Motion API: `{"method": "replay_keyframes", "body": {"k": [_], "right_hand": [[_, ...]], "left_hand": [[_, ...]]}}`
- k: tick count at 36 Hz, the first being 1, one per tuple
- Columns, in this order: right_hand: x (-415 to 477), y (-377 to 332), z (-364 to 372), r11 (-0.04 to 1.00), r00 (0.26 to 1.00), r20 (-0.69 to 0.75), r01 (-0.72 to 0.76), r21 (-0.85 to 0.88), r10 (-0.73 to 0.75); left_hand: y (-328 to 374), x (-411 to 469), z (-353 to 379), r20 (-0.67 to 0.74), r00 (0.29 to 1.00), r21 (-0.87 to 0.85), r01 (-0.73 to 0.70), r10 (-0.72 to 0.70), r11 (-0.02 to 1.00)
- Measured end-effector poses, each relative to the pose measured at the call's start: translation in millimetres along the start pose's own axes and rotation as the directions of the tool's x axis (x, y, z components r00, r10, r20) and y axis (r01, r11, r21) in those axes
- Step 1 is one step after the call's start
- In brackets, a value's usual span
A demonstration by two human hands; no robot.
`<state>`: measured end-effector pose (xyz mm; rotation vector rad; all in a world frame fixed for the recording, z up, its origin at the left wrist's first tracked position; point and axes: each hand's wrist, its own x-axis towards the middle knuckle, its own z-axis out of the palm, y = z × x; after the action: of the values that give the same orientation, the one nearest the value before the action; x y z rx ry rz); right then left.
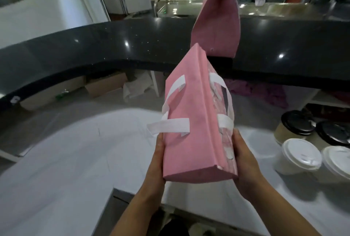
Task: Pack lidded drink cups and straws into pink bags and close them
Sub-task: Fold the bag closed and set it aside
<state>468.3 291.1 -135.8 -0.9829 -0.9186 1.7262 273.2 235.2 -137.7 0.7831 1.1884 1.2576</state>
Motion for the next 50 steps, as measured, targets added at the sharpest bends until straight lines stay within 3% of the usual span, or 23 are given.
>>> {"method": "replay_keyframes", "body": {"k": [6,9,11,14,20,25,30,34,39,44,47,50], "right_hand": [[-6,-32,-7,0.982,0.981,-0.105,0.174,0.073,-0.166],[-14,-58,-18,0.958,0.95,-0.14,0.286,0.016,-0.281],[-15,-83,-23,0.92,0.9,-0.193,0.373,-0.121,-0.391],[-9,-113,-42,0.892,0.863,-0.229,0.432,-0.131,-0.451],[5,-171,-64,0.839,0.833,-0.107,0.544,-0.029,-0.543],[29,-165,-101,0.821,0.826,-0.078,0.535,-0.198,-0.558],[58,-156,-120,0.795,0.816,-0.122,0.498,-0.348,-0.565],[82,-157,-130,0.747,0.774,-0.118,0.541,-0.386,-0.622],[111,-173,-136,0.749,0.797,-0.088,0.516,-0.416,-0.598],[150,-195,-143,0.704,0.804,-0.039,0.495,-0.51,-0.594],[175,-206,-147,0.703,0.822,-0.03,0.467,-0.536,-0.569],[198,-215,-150,0.699,0.833,-0.018,0.452,-0.554,-0.553]], "left_hand": [[39,37,22,0.167,0.981,0.065,-0.11,0.098,0.992],[52,60,46,0.292,0.951,0.103,-0.133,0.098,0.986],[62,74,65,0.379,0.919,0.109,-0.159,0.106,0.981],[81,96,96,0.508,0.851,0.071,-0.195,0.133,0.978],[112,131,138,0.669,0.726,-0.063,-0.162,0.162,0.985],[107,159,162,0.707,0.697,-0.063,-0.111,0.123,0.992],[87,184,179,0.676,0.722,-0.026,-0.175,0.146,0.984],[78,198,186,0.564,0.804,0.02,-0.243,0.189,0.97],[71,209,188,0.401,0.876,0.078,-0.324,0.267,0.943],[68,211,178,0.351,0.898,0.195,-0.349,0.267,0.917],[68,212,169,0.302,0.904,0.375,-0.404,0.302,0.834],[71,216,157,0.304,0.877,0.568,-0.48,0.372,0.668]]}}
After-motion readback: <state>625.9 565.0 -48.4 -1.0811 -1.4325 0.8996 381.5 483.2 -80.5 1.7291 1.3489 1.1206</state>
